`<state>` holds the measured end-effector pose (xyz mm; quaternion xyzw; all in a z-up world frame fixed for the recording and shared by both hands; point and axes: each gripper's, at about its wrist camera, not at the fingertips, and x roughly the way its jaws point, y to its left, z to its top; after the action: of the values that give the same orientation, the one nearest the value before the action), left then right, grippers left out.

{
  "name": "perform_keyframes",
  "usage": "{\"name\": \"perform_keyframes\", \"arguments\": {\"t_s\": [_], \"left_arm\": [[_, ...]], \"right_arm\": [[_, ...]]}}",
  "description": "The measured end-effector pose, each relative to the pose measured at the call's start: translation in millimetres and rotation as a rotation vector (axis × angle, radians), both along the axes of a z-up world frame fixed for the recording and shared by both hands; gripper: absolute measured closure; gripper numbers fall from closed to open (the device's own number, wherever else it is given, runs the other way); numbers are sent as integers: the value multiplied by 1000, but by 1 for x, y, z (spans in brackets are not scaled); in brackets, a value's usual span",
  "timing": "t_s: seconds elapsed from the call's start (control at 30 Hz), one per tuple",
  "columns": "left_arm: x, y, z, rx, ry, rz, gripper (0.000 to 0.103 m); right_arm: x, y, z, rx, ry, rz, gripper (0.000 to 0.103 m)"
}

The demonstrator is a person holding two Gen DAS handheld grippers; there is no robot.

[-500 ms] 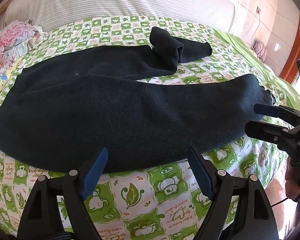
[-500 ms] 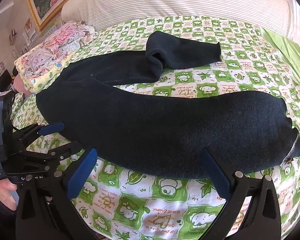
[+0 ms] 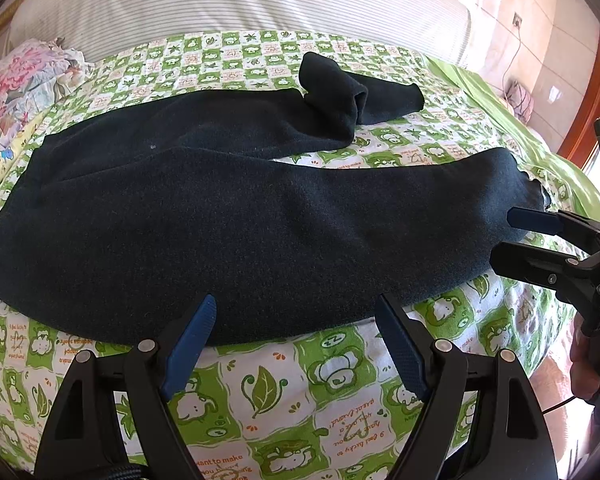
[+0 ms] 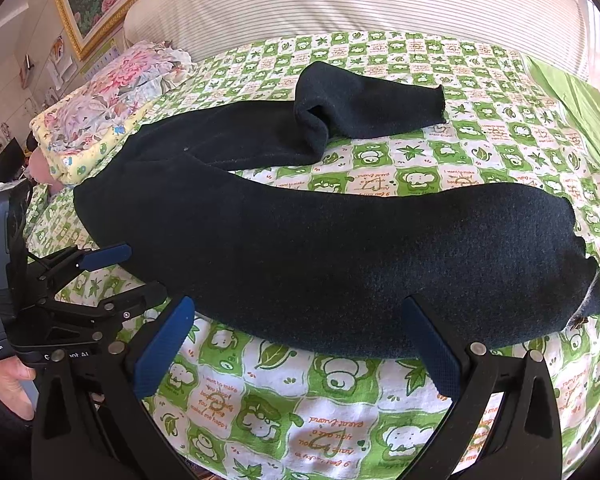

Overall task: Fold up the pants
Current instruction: 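Grasp the waist end of the dark navy pants with both grippers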

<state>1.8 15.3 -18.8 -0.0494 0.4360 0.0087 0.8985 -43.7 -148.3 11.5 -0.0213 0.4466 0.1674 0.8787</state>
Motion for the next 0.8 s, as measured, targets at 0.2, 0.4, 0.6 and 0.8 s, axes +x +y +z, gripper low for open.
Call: {"name": "perform_keyframes", "arguments": {"t_s": [0.2, 0.4, 0.6, 0.8], "left_arm": [[-1, 0, -1, -6, -1, 0, 21], [1, 3, -1, -20, 8, -2, 21], [3, 5, 1, -25, 6, -4, 21], [8, 7, 4, -27, 4, -10, 21]], "right_arm": [[1, 0, 0, 1, -1, 1, 0], [2, -2, -1, 8, 3, 1, 0], [2, -9, 3, 23, -21, -9, 0], [5, -15, 5, 34, -13, -34, 0]]}}
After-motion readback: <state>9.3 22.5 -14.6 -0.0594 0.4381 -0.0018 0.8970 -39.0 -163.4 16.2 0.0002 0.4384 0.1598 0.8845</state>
